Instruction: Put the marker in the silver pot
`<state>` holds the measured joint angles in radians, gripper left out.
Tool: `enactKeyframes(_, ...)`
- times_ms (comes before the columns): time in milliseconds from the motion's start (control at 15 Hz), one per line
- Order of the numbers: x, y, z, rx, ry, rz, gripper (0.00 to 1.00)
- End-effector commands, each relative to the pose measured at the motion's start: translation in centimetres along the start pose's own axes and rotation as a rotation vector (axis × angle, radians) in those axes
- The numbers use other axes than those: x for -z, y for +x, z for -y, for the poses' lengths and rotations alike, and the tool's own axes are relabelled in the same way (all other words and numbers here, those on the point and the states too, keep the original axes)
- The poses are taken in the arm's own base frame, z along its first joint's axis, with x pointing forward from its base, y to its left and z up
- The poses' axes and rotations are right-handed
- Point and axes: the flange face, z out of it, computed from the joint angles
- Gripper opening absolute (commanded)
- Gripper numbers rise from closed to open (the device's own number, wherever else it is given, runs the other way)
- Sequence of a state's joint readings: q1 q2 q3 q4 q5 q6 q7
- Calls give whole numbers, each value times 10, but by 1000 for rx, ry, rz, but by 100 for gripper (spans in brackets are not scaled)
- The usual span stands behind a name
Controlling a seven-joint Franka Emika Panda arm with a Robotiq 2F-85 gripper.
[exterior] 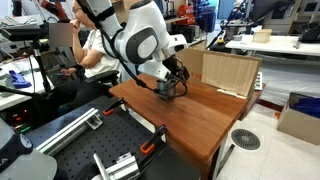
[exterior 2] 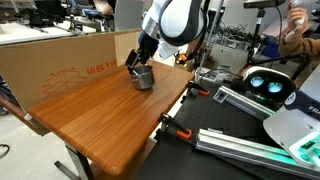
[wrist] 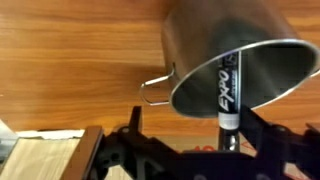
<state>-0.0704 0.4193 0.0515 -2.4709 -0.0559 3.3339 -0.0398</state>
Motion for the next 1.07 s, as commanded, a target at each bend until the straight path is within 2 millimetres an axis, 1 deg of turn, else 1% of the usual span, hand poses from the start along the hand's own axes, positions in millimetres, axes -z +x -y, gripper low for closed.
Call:
enactKeyframes(0, 19, -4, 2, -23, 21, -21, 100)
enactKeyframes(333, 49, -13, 5, -37, 69, -60, 100)
enactKeyframes(533, 61, -19, 5, -50, 109, -84, 100)
enactKeyframes(600, 63, -21, 3, -53, 121, -91, 100)
enactKeyframes(667, 67, -25, -8, -24, 101, -94, 100)
enactKeyframes(733, 68, -25, -18, -17, 88, -86, 100)
enactKeyframes(800, 59, -23, -10, -42, 98, -72, 100)
enactKeyframes(867, 60, -25, -20, -44, 90, -75, 100)
enactKeyframes(933, 61, -25, -24, -44, 86, -76, 100)
enactKeyframes(1000, 61, -25, -23, -41, 88, -76, 100)
